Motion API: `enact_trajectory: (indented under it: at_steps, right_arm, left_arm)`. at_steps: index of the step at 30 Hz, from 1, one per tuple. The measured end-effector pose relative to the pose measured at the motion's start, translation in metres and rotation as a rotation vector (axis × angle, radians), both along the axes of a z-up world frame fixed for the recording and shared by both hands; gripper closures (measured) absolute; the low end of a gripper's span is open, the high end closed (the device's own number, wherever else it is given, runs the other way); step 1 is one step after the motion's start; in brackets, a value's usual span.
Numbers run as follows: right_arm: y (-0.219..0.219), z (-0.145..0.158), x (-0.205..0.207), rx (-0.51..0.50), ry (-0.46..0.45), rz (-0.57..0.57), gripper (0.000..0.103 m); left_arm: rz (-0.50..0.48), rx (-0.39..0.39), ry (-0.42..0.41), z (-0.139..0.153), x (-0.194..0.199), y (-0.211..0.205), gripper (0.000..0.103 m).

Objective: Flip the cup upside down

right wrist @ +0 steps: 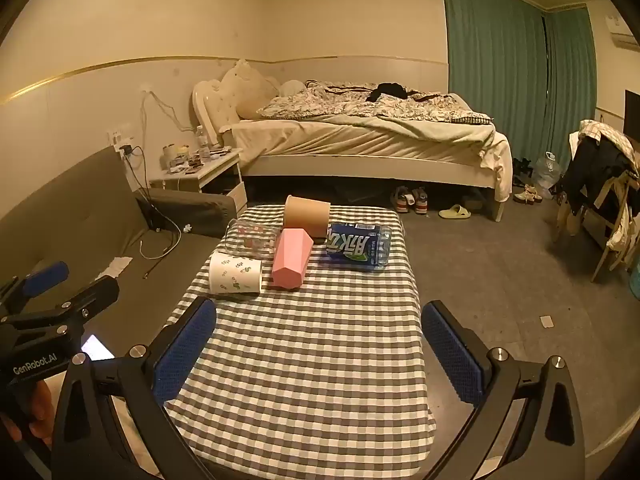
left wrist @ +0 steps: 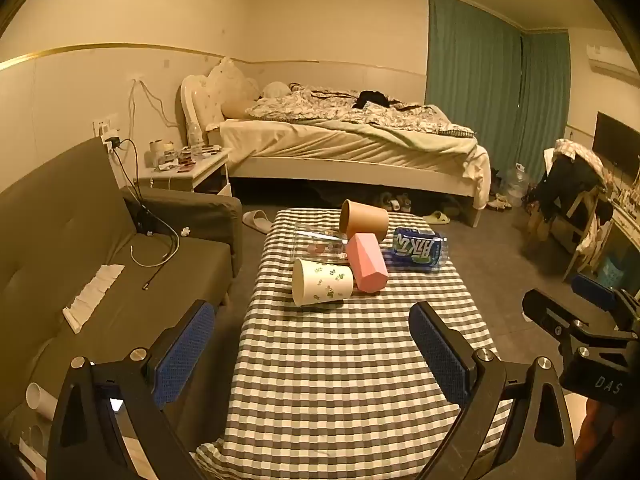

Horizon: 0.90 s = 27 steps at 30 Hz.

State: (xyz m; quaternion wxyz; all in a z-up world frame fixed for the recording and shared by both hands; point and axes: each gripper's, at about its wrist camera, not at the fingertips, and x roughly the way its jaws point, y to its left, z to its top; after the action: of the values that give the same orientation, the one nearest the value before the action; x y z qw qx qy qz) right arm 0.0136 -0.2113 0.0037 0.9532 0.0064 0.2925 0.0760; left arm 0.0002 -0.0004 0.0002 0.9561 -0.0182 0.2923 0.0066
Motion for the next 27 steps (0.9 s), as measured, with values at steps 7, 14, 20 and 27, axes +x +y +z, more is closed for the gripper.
enact_trajectory:
  at_steps: [7, 14, 20, 27]
  right_arm:
    - [0.004, 0.0, -0.002, -0.037, -0.005, 0.0, 0.0]
    - [0.006, 0.009, -0.001, -0.037, 0.001, 0.002, 0.0]
    - [0.007, 0.0, -0.003, -0.04, -0.008, 0.005, 0.0]
    - [0.006, -0.008, -0.001, -0.047, -0.001, 0.006, 0.0]
  left_arm:
    - [0.011, -0.02, -0.009, 0.002, -0.001, 0.006, 0.002]
    - [0.011, -0.019, -0.012, 0.003, 0.001, 0.008, 0.002]
    - [0.009, -0.012, -0.016, 0.005, -0.002, 0.006, 0.002]
    - [0.002, -0.003, -0.018, 0.004, -0.002, 0.0, 0.002]
